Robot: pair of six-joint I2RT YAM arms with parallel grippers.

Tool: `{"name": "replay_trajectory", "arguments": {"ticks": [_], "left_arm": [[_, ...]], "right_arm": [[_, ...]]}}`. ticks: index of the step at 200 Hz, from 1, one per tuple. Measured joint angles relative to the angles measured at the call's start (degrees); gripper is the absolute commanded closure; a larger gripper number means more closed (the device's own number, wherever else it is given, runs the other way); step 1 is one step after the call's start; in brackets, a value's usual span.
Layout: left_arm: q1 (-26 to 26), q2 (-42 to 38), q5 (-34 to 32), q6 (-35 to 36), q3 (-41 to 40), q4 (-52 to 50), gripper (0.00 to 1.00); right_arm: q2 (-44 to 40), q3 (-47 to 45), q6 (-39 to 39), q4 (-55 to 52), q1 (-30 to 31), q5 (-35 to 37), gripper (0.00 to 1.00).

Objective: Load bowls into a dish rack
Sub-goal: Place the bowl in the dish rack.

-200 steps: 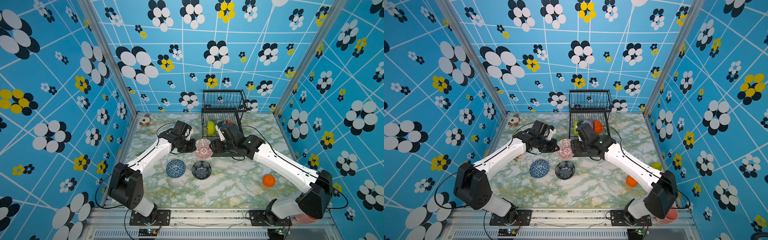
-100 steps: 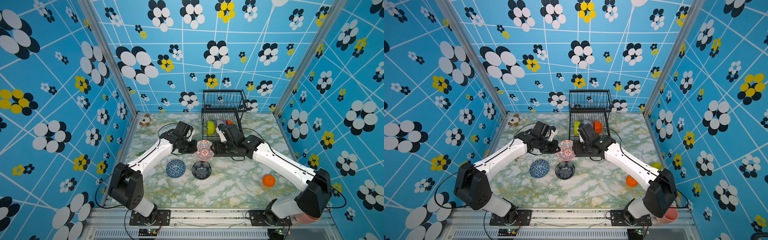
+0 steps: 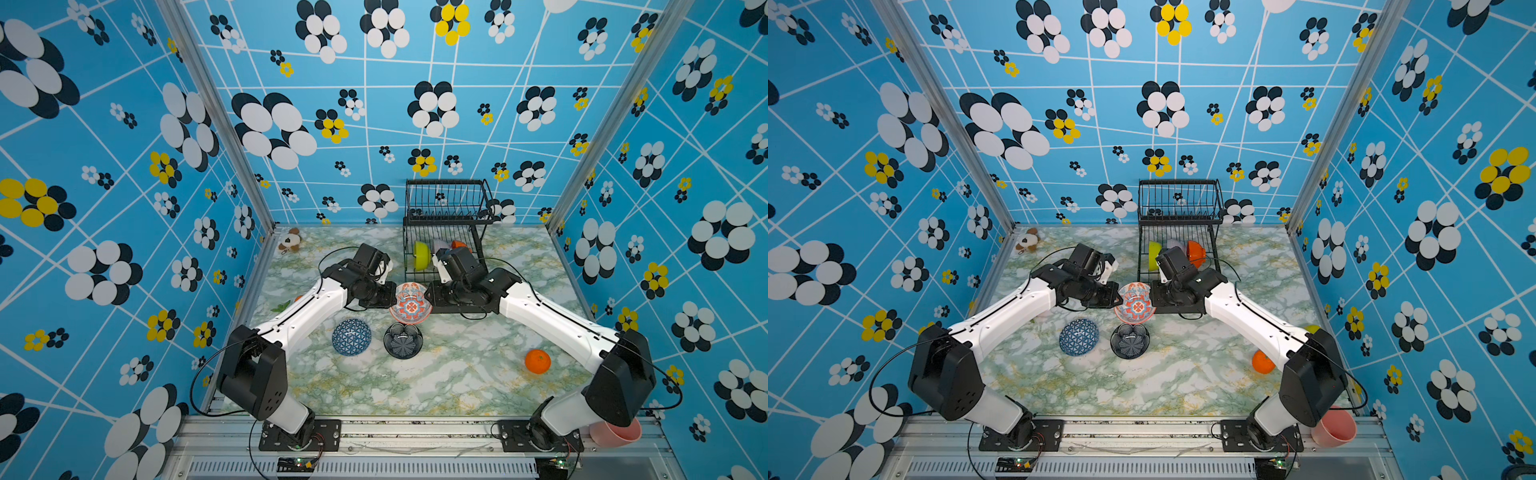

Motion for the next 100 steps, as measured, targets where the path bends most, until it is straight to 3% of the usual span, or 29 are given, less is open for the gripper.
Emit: {"name": "replay_trajectory", "arguments": {"ticks": [53,100], "left_arm": [[-0.1,0.0,-0.7,0.0,0.0,0.0,1.00],[-0.3,0.0,-0.9,0.0,0.0,0.0,1.00]], "right_arm": [[2.1,0.3,-0.1,0.0,-0.5,-0.8,0.72],[2.6,0.5,-0.2,0.0,-0.5,-1.9,0.81]]}}
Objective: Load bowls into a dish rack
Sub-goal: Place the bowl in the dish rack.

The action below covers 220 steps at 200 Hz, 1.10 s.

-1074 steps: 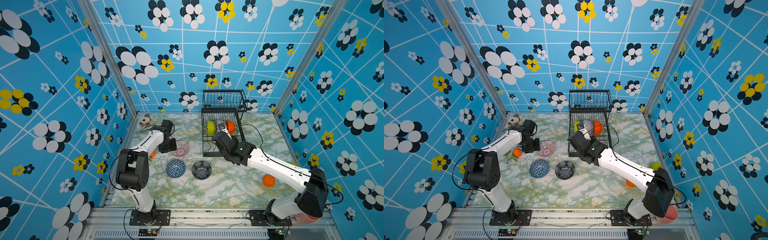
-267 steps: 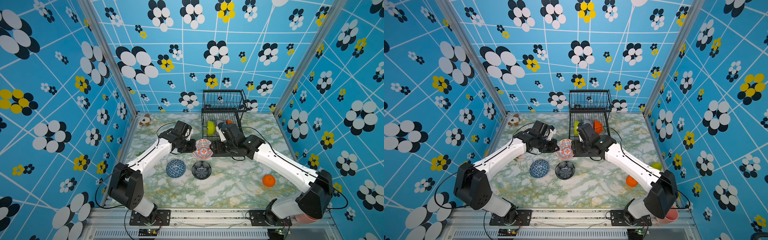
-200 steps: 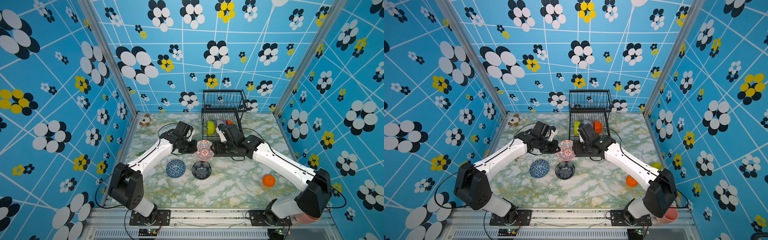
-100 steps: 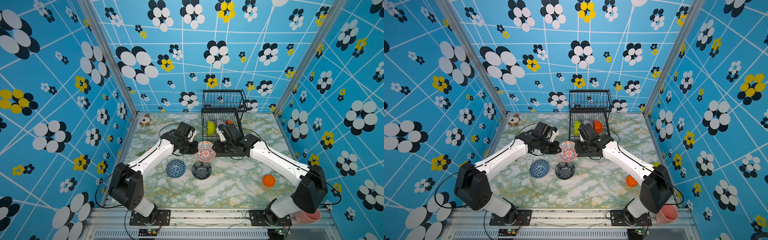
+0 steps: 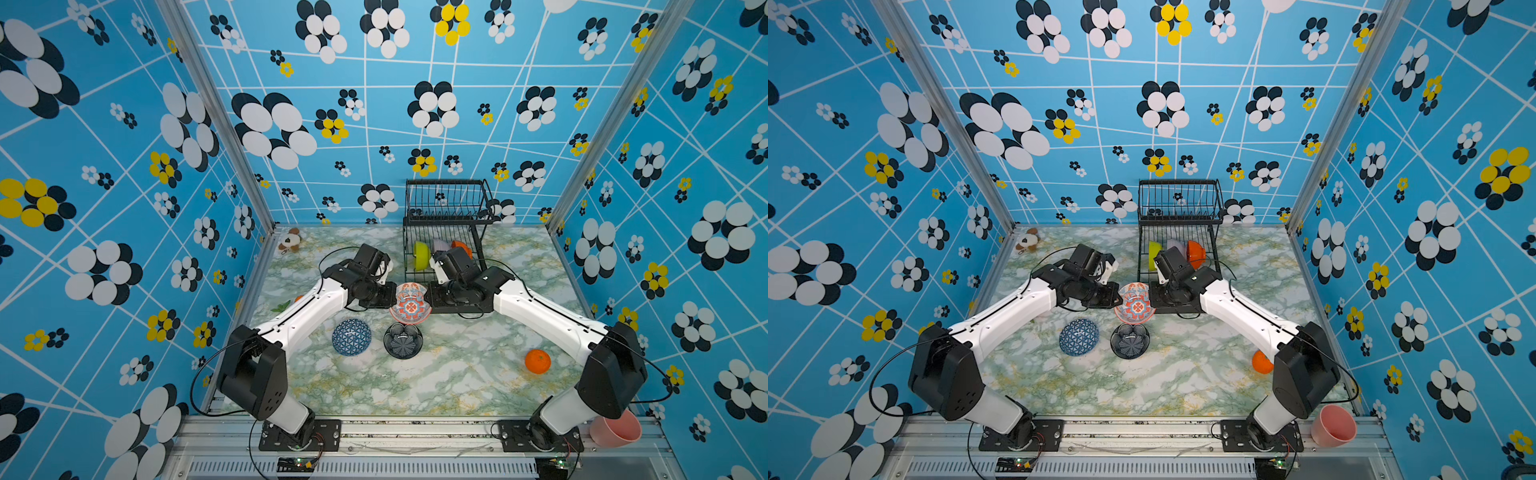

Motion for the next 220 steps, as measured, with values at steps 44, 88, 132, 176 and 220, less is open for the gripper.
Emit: {"name": "replay_trajectory", "arguments": {"ticks": [44,88,132,176,220], "left_arm": [[-0.2,0.0,-0.5,0.0,0.0,0.2,1.00],[-0.3,0.0,-1.0,0.2,0.0,0.1,0.90],[-0.3,0.0,-0.8,1.3,0.0,0.2,0.56],[-0.3,-0.8,-1.0,1.2,-0.1,0.7,0.24],[-0.3,-5.4,-2.2,1.3,-1.0,2.4,0.17]], "right_arm": [[0.3,0.1,-0.3,-0.1,0.1,-1.1,1.00],[0.6,0.1,-0.2,-0.1,0.1,-1.2,1.00],[0.6,-0.4,0.1,0.1,-0.2,-0.6,1.00],[0.2,-1.5,0.4,0.7,-0.3,1.3,1.00],[-1.5,-2.2,1.1,1.1,-0.9,3.7,1.00]]}}
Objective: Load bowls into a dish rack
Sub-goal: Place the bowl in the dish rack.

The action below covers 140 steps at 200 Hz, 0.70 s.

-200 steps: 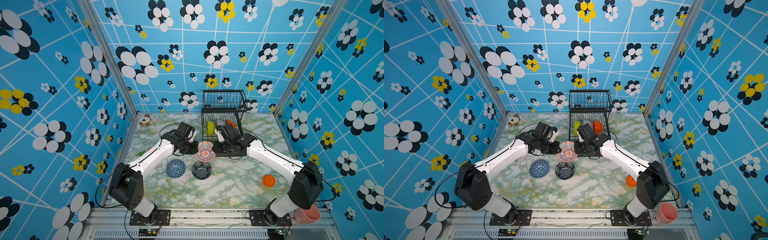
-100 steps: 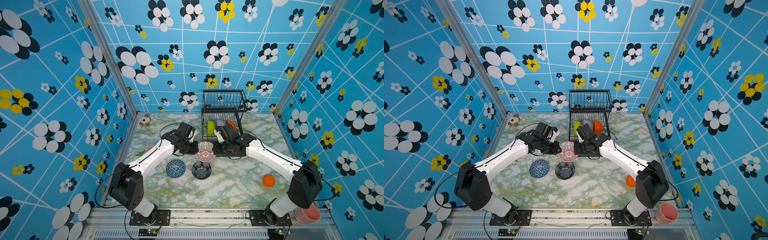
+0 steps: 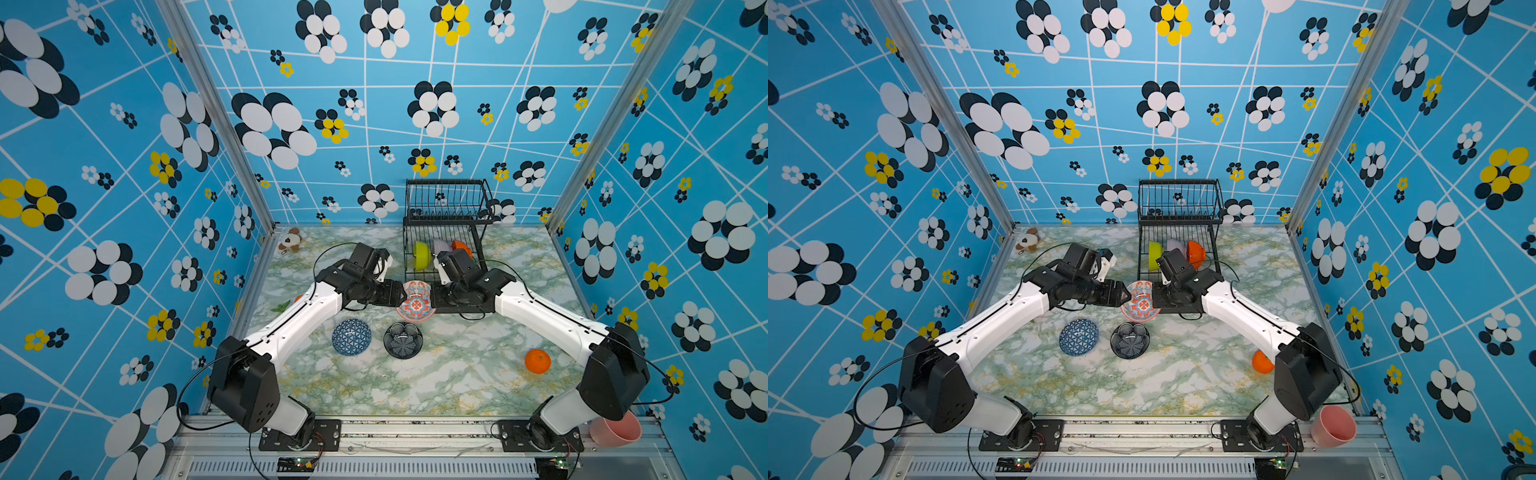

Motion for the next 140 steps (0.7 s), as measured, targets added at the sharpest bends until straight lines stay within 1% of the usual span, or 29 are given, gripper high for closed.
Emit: {"name": "replay_trajectory", "arguments": {"ticks": [28,89,114,140], "left_arm": [[0.1,-2.4,-2.0,0.0,-0.6,0.9,0.16],[2.3,-2.6,-6.8,-0.8,-1.4,1.5,0.16],[3.4,-2.5,-8.1,-1.8,-1.4,1.4,0.16],[3.8,-2.3,-8.5,-2.5,-1.4,1.4,0.17]], "right_arm": [[-1.4,-0.2,0.2,0.0,-1.3,1.9,1.00],[-6.3,-1.2,-0.4,-1.2,-5.9,7.7,1.00],[-7.8,-1.2,-1.9,-3.3,-7.8,11.6,1.00],[-8.1,-1.2,-4.2,-5.6,-8.4,16.9,1.00]]}}
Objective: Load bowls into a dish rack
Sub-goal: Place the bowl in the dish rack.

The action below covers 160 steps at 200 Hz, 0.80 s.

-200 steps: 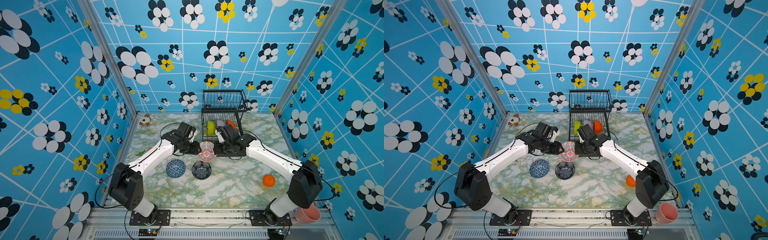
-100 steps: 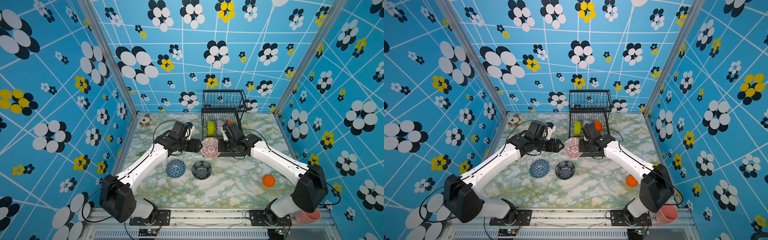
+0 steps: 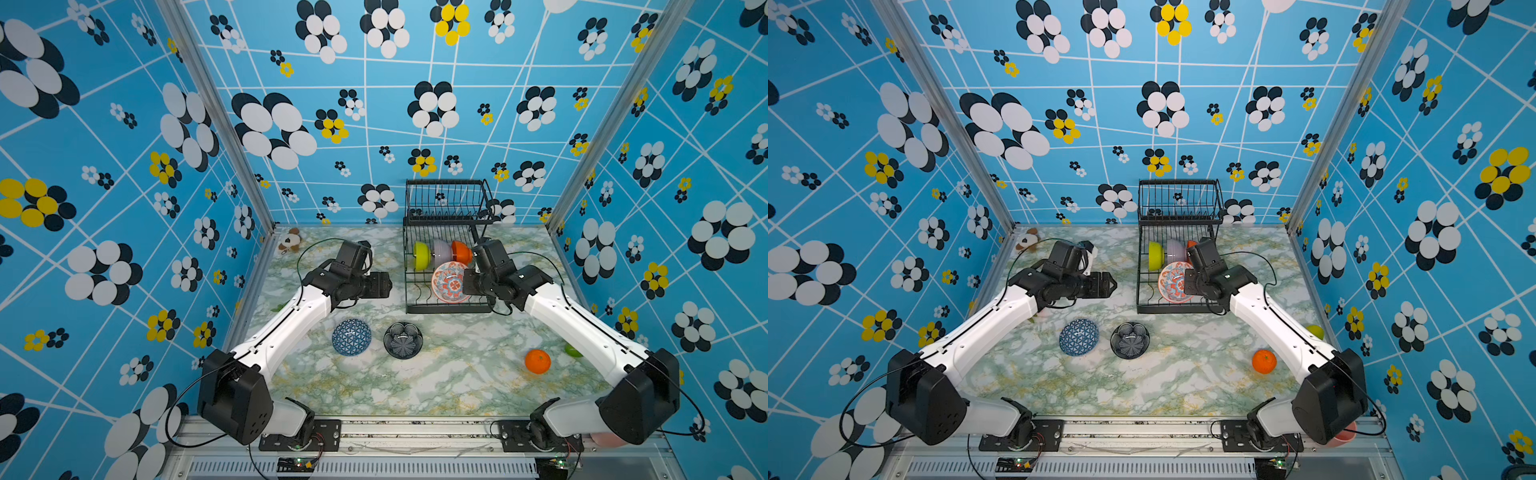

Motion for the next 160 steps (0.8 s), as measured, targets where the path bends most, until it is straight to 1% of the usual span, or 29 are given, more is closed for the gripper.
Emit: {"name": "replay_trajectory", "arguments": {"ticks": [40,82,160], "left_arm": [[0.0,0.0,-0.6,-0.2,0.0,-0.1,0.17],[0.0,0.1,-0.8,-0.2,0.0,-0.2,0.17],[0.0,1.3,-0.8,-0.2,0.0,-0.5,0.18]], "right_arm": [[0.0,0.0,-3.0,-2.9,-0.1,7.0,1.00],[0.0,0.0,-4.9,-3.8,-0.3,12.6,1.00],[1.9,0.0,-9.2,-3.3,-0.3,19.1,1.00]]}}
